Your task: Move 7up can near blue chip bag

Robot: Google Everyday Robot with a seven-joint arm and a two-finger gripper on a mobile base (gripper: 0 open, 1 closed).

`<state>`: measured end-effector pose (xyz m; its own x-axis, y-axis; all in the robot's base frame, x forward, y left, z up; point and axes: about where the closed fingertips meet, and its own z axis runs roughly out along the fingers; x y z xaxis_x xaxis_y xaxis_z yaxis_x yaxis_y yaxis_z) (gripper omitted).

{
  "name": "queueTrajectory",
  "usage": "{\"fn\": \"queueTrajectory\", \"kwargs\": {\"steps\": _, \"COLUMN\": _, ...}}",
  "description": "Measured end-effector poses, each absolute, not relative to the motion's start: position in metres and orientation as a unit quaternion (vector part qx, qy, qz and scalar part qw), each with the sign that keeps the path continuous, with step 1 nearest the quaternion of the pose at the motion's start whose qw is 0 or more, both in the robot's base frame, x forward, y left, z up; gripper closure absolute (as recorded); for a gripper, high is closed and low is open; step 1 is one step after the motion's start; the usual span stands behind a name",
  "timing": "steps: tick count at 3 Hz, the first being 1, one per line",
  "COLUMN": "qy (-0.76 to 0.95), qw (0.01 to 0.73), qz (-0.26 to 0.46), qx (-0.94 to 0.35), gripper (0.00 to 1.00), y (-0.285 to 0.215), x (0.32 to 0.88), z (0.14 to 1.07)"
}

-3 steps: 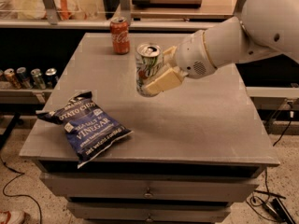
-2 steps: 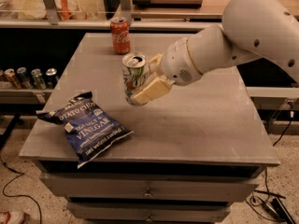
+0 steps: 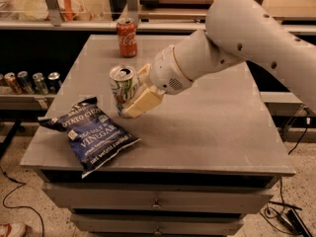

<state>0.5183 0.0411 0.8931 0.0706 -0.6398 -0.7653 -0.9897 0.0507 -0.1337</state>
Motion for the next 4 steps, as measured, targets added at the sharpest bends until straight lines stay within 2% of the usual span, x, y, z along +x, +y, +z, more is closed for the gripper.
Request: {"fn": "queueTrajectory", "kwargs": {"steps": 4, "qy": 0.637, "qw": 0.331, "qz": 0.267, "qx": -0.643, "gripper": 1.0, "y": 0.06, "x": 0.543, "z": 0.876}}
